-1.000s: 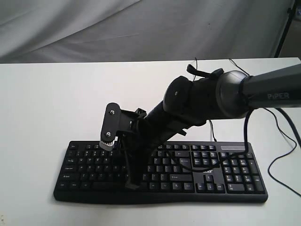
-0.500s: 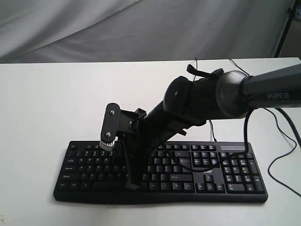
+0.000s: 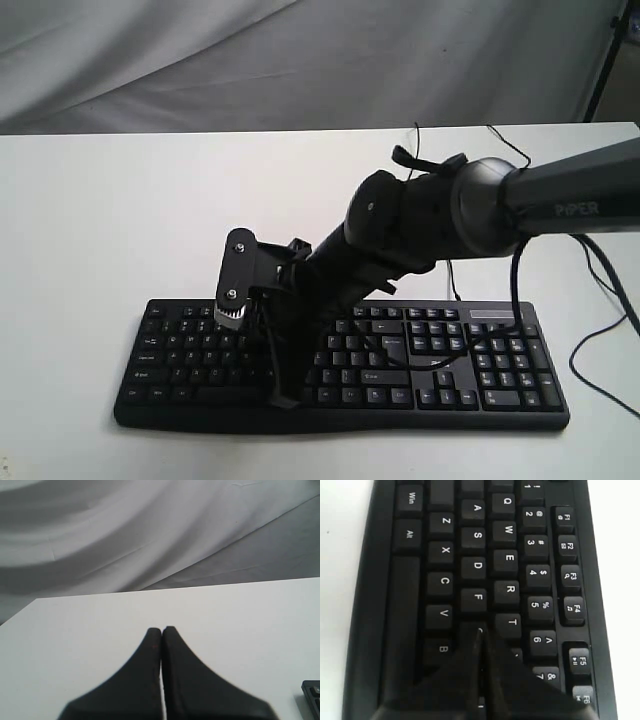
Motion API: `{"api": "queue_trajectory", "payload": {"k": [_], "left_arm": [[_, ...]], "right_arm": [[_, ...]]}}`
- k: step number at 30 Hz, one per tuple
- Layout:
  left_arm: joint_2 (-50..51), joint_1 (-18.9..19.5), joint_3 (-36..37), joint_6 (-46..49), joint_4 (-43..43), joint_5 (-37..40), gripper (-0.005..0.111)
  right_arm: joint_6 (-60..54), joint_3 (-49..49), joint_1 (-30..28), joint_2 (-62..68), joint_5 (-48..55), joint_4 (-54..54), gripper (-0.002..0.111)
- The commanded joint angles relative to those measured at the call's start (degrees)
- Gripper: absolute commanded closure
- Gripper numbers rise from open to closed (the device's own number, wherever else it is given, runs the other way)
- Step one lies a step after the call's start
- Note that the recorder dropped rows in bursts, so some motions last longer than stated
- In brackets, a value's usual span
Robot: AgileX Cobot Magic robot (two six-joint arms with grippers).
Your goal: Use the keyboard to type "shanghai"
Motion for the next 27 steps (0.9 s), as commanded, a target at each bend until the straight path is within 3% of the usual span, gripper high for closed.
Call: {"api": "queue_trajectory", "payload": {"k": [1, 27], "left_arm": [[0.2, -0.2, 0.3, -0.2, 0.0, -0.2, 0.106], [0.2, -0.2, 0.3, -0.2, 0.0, -0.2, 0.106]], "right_arm": [[-0.2, -0.3, -0.1, -0.2, 1.0, -1.0, 0.108], [-0.2, -0.3, -0.1, 0.5, 1.1, -1.2, 0.108]]}}
